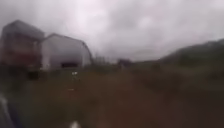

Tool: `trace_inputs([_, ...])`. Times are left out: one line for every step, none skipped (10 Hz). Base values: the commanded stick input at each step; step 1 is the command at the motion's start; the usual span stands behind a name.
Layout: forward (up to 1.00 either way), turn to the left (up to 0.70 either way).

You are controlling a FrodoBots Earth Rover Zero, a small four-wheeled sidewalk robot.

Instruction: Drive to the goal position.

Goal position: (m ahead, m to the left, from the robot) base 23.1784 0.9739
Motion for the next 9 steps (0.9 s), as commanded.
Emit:
trace_inputs([0.7,0.0])
trace_inputs([0.7,0.0])
trace_inputs([0.7,0.0])
trace_inputs([0.7,0.0])
trace_inputs([0.7,0.0])
trace_inputs([0.7,-0.33])
trace_inputs([0.7,-0.35])
trace_inputs([0.7,-0.35])
trace_inputs([0.7,-0.35])
